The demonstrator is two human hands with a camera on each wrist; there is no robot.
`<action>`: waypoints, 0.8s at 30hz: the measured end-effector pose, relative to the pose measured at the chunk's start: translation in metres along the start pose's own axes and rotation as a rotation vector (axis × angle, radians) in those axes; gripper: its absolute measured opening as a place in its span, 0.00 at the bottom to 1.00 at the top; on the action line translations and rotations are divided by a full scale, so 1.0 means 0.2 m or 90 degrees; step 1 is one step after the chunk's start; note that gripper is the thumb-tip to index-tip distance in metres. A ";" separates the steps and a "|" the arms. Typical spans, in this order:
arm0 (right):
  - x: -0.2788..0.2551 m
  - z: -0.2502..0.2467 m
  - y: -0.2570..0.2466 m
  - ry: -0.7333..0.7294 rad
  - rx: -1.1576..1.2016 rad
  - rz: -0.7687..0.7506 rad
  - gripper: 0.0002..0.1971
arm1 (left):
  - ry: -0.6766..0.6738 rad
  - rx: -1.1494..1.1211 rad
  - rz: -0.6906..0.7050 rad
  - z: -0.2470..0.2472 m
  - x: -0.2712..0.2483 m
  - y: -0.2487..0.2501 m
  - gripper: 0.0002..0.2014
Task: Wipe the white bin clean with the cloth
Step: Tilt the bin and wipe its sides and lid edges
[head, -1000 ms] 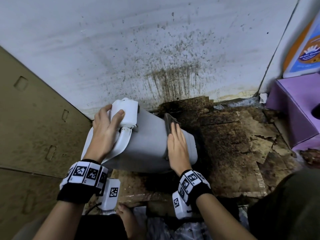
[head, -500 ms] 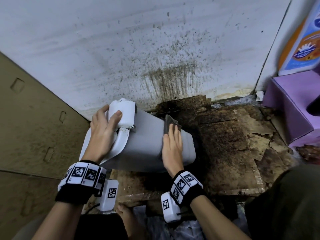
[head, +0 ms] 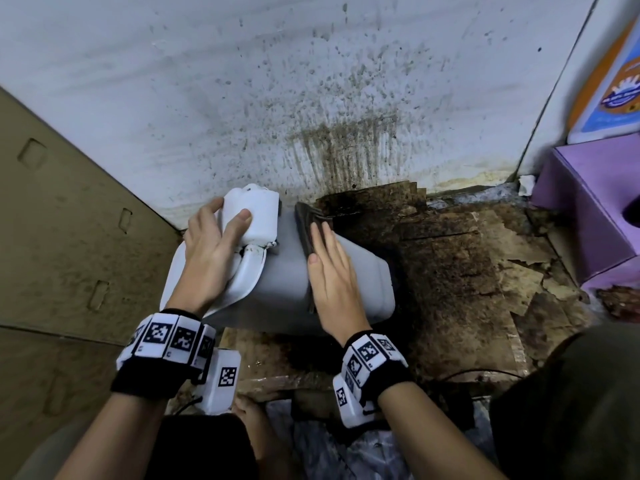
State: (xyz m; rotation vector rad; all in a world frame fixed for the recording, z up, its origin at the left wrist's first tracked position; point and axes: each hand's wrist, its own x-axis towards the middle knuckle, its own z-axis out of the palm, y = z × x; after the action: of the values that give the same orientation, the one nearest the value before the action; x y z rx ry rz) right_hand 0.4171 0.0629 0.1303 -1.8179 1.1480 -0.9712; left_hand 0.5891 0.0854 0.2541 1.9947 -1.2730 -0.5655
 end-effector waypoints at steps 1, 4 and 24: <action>0.00 -0.01 0.05 -0.003 0.002 0.019 0.28 | 0.001 -0.002 -0.001 0.00 0.00 0.00 0.48; -0.05 -0.03 0.27 -0.004 -0.038 0.099 0.28 | 0.007 -0.005 -0.003 -0.02 0.00 -0.01 0.48; 0.00 0.07 -0.28 0.056 0.179 0.096 0.28 | 0.002 0.020 -0.002 0.03 -0.01 0.03 0.49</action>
State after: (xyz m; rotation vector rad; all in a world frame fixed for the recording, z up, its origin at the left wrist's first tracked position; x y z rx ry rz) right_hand 0.4497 0.0836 0.1736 -1.4584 1.1211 -1.0736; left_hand 0.5800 0.0832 0.2553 2.0231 -1.2845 -0.5475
